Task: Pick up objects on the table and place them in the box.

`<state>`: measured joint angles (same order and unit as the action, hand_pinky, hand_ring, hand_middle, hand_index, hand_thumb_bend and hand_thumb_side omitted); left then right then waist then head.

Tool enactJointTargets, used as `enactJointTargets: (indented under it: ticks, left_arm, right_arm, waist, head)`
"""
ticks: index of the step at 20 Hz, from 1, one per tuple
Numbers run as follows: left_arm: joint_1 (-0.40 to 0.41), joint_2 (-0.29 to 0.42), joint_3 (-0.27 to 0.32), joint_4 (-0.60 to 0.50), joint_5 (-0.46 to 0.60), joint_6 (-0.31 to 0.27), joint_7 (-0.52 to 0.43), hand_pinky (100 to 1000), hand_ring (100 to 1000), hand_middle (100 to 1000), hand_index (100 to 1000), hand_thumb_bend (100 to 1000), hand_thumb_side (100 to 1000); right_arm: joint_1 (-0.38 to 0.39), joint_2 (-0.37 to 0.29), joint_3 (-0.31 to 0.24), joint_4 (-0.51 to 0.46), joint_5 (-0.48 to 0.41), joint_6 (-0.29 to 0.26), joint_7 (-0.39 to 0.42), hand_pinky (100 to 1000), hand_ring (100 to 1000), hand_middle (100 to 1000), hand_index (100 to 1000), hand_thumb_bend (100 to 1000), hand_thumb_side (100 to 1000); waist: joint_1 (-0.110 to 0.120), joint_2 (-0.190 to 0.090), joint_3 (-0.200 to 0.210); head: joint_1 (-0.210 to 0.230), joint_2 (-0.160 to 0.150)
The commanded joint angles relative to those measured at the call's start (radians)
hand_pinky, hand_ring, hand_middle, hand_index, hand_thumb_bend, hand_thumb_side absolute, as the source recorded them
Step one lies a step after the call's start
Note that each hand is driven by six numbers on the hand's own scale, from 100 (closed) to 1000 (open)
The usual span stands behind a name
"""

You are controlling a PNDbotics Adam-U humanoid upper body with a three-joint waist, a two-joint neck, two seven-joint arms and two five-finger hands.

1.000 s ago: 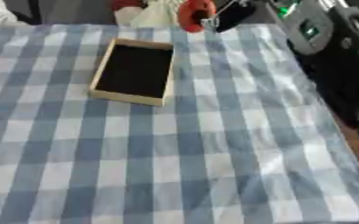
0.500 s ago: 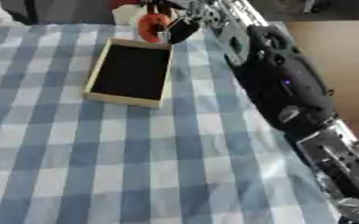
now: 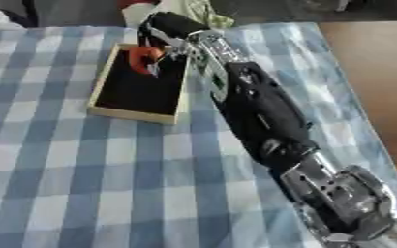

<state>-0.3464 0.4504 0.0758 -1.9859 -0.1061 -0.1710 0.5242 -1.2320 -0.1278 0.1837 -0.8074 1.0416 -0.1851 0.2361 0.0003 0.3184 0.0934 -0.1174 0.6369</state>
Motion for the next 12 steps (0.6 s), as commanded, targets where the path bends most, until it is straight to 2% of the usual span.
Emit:
enactJointTargets:
  ticks: [1,6,12]
  left_arm:
    - [-0.016,0.012,0.001,-0.014,0.007,0.000,-0.006,740,751,713,824,558,667]
    - [-0.024,0.008,-0.001,-0.014,0.008,0.000,-0.009,740,751,713,824,557,667]
    - [-0.028,0.004,0.000,-0.014,0.008,0.000,-0.009,740,751,713,824,557,667]
  right_arm:
    - [-0.029,0.013,-0.020,0.015,0.052,0.032,-0.047,700,550,414,611,100,100]
    - [-0.023,0.039,-0.044,0.061,0.131,0.041,-0.090,711,578,445,636,100,100]
    - [-0.009,0.057,-0.057,0.117,0.204,0.029,-0.093,730,607,470,661,100,100]
  waist:
    - [0.007,-0.012,0.004]
    - [0.009,-0.002,0.010]
    - [0.010,0.007,0.016]
  head:
    - [-0.009,-0.019]
    - [-0.013,-0.029]
    - [-0.011,-0.036]
